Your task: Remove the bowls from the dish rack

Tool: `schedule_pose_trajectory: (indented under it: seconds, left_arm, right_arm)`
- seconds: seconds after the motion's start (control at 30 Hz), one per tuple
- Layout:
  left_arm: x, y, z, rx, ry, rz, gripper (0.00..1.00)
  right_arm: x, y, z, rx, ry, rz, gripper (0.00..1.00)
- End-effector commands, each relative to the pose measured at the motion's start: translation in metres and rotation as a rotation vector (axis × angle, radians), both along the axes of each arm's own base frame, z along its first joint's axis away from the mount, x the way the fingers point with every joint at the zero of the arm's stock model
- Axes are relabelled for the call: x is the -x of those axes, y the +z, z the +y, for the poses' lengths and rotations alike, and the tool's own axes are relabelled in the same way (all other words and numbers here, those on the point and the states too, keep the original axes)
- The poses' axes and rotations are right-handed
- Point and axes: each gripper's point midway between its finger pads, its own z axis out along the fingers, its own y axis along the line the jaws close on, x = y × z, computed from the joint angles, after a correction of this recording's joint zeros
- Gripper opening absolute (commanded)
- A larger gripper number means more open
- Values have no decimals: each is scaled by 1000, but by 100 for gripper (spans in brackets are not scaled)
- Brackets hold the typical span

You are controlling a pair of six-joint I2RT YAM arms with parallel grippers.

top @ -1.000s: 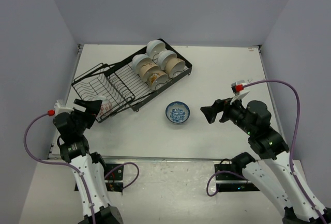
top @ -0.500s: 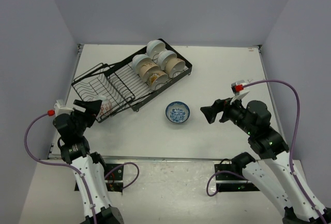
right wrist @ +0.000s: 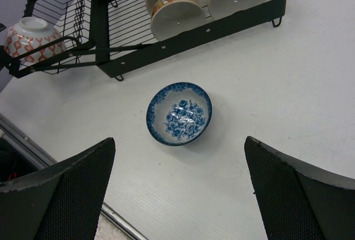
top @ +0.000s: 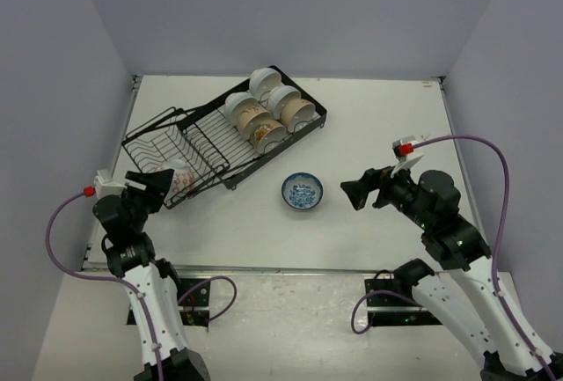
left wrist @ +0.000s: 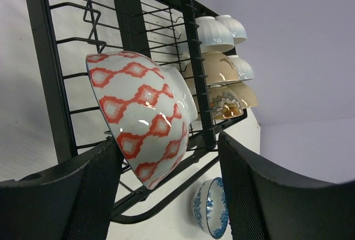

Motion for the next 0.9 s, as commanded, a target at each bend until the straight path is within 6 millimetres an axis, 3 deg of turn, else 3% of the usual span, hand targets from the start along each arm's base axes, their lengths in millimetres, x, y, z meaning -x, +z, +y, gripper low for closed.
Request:
schedule_pose_trajectory:
  seconds: [0.0, 0.37, 0.47, 0.87]
  left_arm:
    - [-2, -11, -4, 41, -24, 8, 69]
    - [-12, -10, -1, 78, -14, -32, 67]
    - [-14, -19, 0, 102, -12, -14, 63]
    - [-24, -17, 6, 116, 7, -46, 53]
  right_arm:
    - [0, 6, 5, 1, 34, -20, 99]
    - [-1, 3, 6, 5, 37, -9, 99]
    - [0, 4, 6, 4, 37, -12, 99]
    - [0, 5, 6, 4, 39, -14, 99]
